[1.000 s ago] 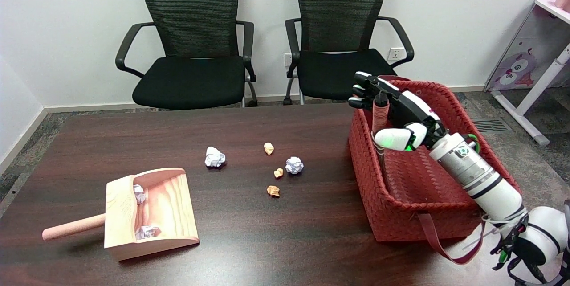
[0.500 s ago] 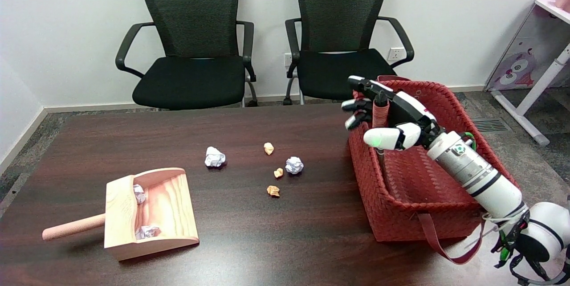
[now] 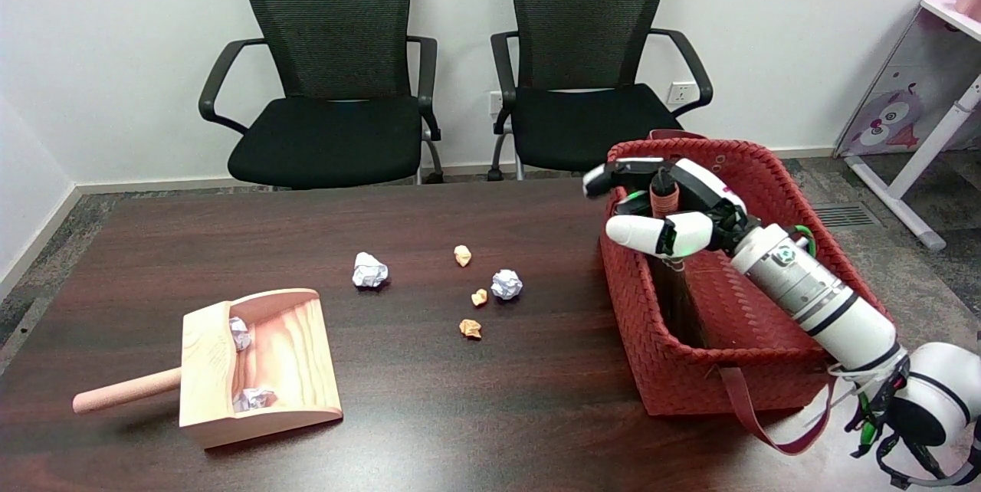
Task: Pick up the broom by its handle.
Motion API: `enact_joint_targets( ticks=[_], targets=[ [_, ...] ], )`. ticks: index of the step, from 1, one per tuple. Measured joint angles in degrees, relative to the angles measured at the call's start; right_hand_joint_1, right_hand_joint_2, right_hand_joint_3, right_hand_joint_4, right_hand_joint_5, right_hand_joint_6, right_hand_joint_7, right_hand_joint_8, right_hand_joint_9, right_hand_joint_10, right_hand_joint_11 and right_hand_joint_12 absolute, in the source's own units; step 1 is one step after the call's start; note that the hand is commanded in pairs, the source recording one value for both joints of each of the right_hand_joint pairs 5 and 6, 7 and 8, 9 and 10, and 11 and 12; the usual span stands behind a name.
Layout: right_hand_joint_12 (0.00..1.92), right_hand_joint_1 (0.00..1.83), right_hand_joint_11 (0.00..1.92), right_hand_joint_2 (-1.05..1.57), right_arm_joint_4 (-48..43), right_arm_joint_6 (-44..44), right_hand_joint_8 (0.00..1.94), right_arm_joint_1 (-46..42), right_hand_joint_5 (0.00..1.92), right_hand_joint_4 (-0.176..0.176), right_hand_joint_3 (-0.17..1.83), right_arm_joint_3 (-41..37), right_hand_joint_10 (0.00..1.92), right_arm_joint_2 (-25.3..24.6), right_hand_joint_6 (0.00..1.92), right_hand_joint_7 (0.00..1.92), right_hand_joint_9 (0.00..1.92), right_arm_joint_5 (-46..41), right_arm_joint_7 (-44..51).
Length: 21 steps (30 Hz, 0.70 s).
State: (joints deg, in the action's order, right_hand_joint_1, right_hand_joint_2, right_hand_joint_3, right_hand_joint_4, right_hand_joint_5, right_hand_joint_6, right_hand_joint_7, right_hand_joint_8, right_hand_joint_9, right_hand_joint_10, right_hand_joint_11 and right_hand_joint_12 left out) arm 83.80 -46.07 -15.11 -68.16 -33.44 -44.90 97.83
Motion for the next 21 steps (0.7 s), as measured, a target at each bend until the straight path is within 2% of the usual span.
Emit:
enact_joint_targets(
  ticks=[1, 2, 3, 4, 5, 9, 12, 15, 21],
  targets=[
    [1.92, 1.01, 1.92, 0.38, 0.06, 0.12, 0.97, 0.02, 0.97, -0.176, 0.74, -0.03, 1.45, 0.02, 0.97, 0.97, 1.45, -0.03, 0.05],
    [1.92, 1.01, 1.92, 0.40, 0.10, 0.22, 1.03, 0.04, 1.03, -0.157, 0.73, -0.05, 1.47, 0.03, 1.03, 1.03, 1.47, -0.07, 0.11],
    [1.92, 1.00, 1.92, 0.40, 0.15, 0.34, 1.08, 0.08, 1.08, -0.085, 0.73, -0.09, 1.48, 0.05, 1.08, 1.08, 1.48, -0.15, 0.18],
    [1.92, 1.00, 1.92, 0.42, 0.19, 0.43, 1.14, 0.11, 1.14, 0.064, 0.72, -0.11, 1.49, 0.06, 1.14, 1.14, 1.49, -0.20, 0.25],
    [1.92, 1.00, 1.92, 0.44, 0.24, 0.51, 1.21, 0.14, 1.21, 0.176, 0.72, -0.13, 1.52, 0.07, 1.21, 1.21, 1.52, -0.22, 0.33],
    [1.92, 0.96, 1.92, 0.51, 0.50, 0.79, 1.50, 0.25, 1.50, 0.176, 0.70, -0.17, 1.60, 0.11, 1.50, 1.50, 1.60, -0.43, 0.92],
    [1.92, 0.93, 1.92, 0.60, 0.77, 0.99, 1.86, 0.33, 1.86, 0.176, 0.70, -0.18, 1.74, 0.12, 1.86, 1.86, 1.74, -0.84, 1.58],
    [1.92, 0.93, 1.92, 0.62, 1.17, 1.11, 1.92, 0.37, 1.92, 0.176, 0.71, -0.18, 1.90, 0.13, 1.92, 1.92, 1.90, -1.49, 2.54],
    [1.92, 0.94, 1.92, 0.61, 2.23, 1.28, 1.92, 0.34, 1.92, 0.176, 0.74, -0.18, 1.92, 0.15, 1.92, 1.92, 1.92, -3.44, 5.65]
  ],
)
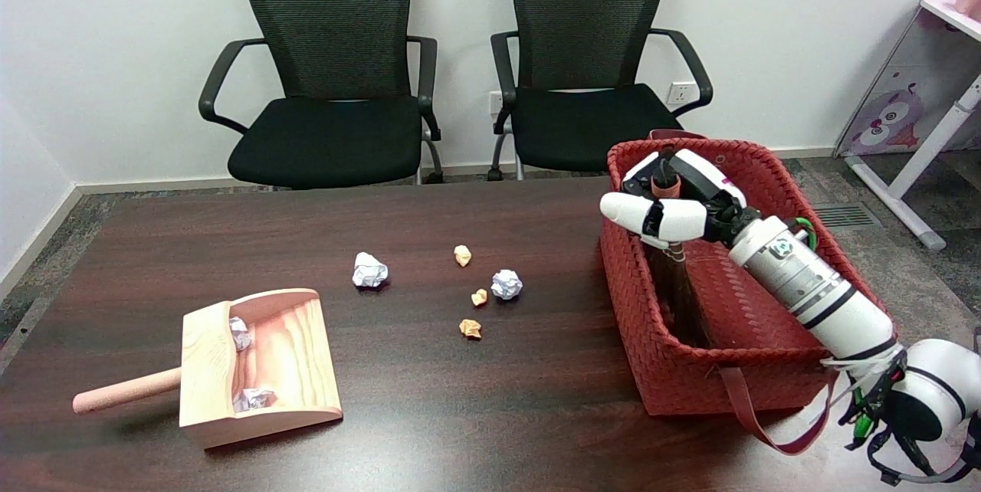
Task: Pick up the broom by its handle.
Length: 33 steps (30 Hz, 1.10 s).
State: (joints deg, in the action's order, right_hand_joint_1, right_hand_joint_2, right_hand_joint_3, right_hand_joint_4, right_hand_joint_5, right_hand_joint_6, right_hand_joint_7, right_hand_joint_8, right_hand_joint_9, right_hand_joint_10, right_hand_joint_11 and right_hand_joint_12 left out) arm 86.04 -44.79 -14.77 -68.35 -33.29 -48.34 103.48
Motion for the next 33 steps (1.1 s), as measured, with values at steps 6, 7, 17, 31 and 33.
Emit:
enact_joint_targets(
  ticks=[6, 7, 17, 31, 33],
  targets=[
    [1.92, 0.96, 1.92, 0.59, 1.80, 0.13, 1.92, -0.23, 1.92, 0.176, 0.83, -0.07, 1.92, 0.00, 1.92, 1.92, 1.92, -3.24, 4.48],
    [1.92, 0.96, 1.92, 0.59, 2.13, 0.13, 1.92, -0.32, 1.92, 0.176, 0.85, -0.11, 1.92, 0.00, 1.92, 1.92, 1.92, -3.83, 5.21],
    [1.92, 0.96, 1.92, 1.21, 6.72, 0.18, 1.92, -1.95, 1.92, 0.176, 0.93, -1.86, 1.92, -0.40, 1.92, 1.92, 1.92, -10.94, 13.95],
    [1.92, 0.96, 1.92, 1.27, 16.13, 1.62, 1.92, -3.06, 1.92, 0.176, 0.99, -7.26, 1.92, -0.46, 1.92, 1.92, 1.92, -27.25, 31.58],
    [1.92, 0.96, 1.92, 1.26, 17.39, 2.26, 1.92, -2.95, 1.92, 0.176, 1.03, -8.16, 1.92, -0.33, 1.92, 1.92, 1.92, -29.75, 33.32]
  ],
)
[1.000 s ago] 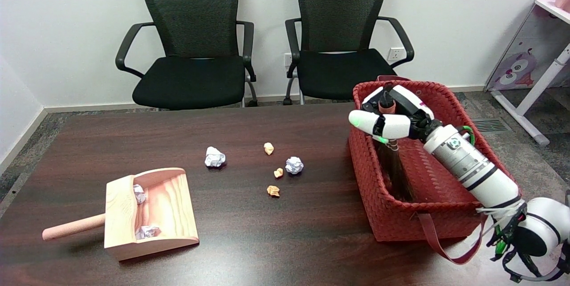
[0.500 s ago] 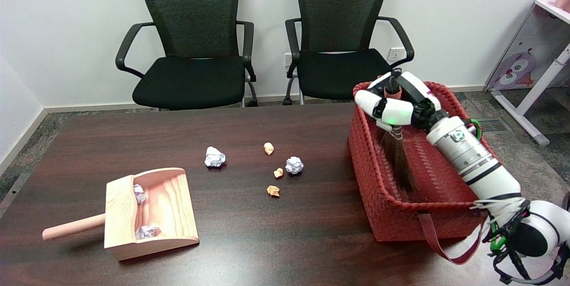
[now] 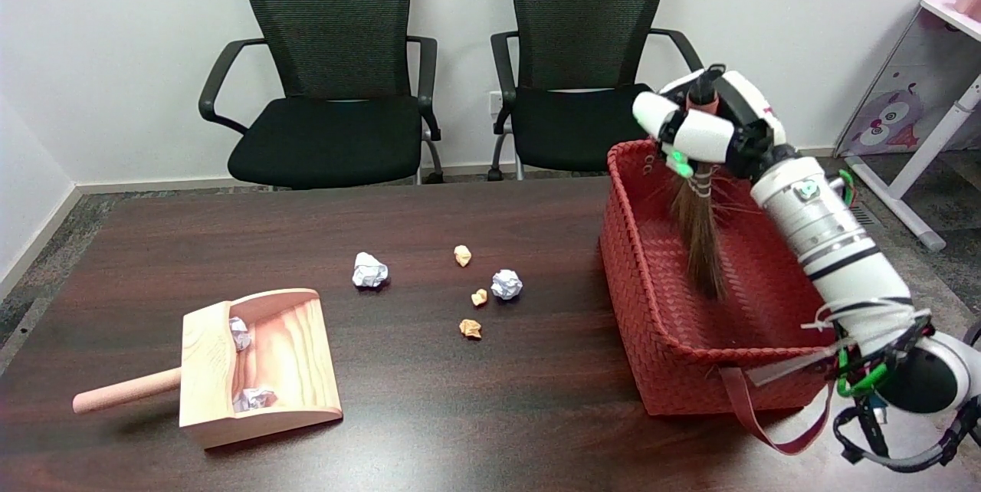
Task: Pick up the broom by its handle.
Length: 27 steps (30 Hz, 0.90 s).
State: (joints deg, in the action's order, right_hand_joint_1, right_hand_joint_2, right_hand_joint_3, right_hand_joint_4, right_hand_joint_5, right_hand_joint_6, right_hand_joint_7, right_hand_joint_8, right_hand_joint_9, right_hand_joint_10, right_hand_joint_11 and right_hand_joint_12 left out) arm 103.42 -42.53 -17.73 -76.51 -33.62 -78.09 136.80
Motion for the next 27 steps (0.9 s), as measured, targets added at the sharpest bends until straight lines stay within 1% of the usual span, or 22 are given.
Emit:
enact_joint_targets(
  ticks=[5, 11, 18, 22, 25, 27],
  targets=[
    [1.92, 0.95, 1.92, 1.26, 2.89, 1.19, 1.92, 1.09, 1.92, 0.176, 1.10, -1.62, 1.92, 0.42, 1.92, 1.92, 1.92, -5.17, 3.29],
    [1.92, 0.95, 1.92, 1.25, 5.81, 2.14, 1.92, 3.42, 1.92, 0.176, 1.15, -2.90, 1.92, 1.12, 1.92, 1.92, 1.92, -9.25, 5.78],
    [1.92, 0.95, 1.92, 1.24, 8.03, 3.18, 1.92, 6.95, 1.92, 0.176, 1.17, -4.32, 1.92, 1.96, 1.92, 1.92, 1.92, -11.99, 7.55],
    [1.92, 0.95, 1.92, 1.19, 8.98, 3.79, 1.92, 9.25, 1.92, 0.176, 1.28, -5.00, 1.92, 2.43, 1.92, 1.92, 1.92, -13.04, 8.17],
    [1.92, 0.95, 1.92, 1.18, 9.52, 4.81, 1.92, 10.78, 1.92, 0.176, 1.29, -5.35, 1.92, 2.72, 1.92, 1.92, 1.92, -13.75, 8.53],
    [1.92, 0.94, 1.92, 1.15, 9.84, 5.48, 1.92, 11.67, 1.92, 0.176, 1.35, -5.52, 1.92, 2.89, 1.92, 1.92, 1.92, -14.36, 8.73]
  ],
)
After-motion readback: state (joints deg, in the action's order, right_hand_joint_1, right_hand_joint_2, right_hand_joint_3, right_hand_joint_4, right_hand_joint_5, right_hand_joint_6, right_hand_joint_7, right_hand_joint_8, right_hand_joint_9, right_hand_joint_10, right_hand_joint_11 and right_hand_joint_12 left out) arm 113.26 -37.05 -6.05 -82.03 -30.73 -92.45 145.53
